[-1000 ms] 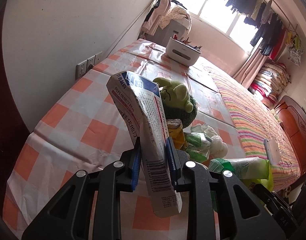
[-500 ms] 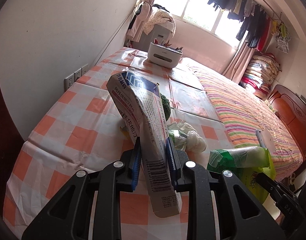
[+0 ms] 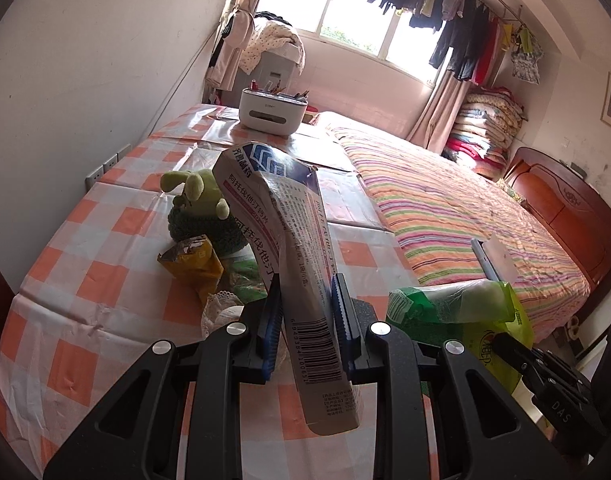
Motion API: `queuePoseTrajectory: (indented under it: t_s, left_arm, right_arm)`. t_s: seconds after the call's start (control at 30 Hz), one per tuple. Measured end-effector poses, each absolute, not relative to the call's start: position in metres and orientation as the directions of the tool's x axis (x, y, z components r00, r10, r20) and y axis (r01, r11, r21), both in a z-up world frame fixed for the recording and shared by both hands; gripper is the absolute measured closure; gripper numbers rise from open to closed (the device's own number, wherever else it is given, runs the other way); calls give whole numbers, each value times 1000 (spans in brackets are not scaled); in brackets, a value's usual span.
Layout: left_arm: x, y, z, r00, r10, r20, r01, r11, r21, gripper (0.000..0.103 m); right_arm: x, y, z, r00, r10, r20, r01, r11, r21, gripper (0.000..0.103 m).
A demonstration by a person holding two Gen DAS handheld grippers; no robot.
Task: Collect trash
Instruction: 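Carry the green bag into the cream bin and open the right tool while the left tool carries the box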
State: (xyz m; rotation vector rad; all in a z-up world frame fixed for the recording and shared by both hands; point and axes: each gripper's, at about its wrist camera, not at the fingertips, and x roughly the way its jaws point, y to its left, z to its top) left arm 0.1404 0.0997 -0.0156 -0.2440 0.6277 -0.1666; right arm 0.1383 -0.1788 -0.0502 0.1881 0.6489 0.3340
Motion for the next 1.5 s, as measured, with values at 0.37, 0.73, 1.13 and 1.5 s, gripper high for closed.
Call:
queuePoseTrajectory:
  t_s: [0.37,0.73,1.13,1.5]
  left_arm:
    - [138,44,-13,778,-302,-552,189,949,-252,80]
    - [136,-4,-15,746,-374,-552,286,927,-241,80]
    - [127,-49,-20,709,-430,-559,374,901,-219,80]
    - [115,-79,-21,681,-468,-563,433,878,-205,79]
  right_arm:
    - [126,-214,-52,780,288,-555,-161,950,268,94]
    - [110,-254,-56,807,199,-557,-49,961,273,94]
    - [86,-292,-60,828,62,-556,91,966,243,94]
    - [62,-309,-64,832,-112,-544,237,958,164,94]
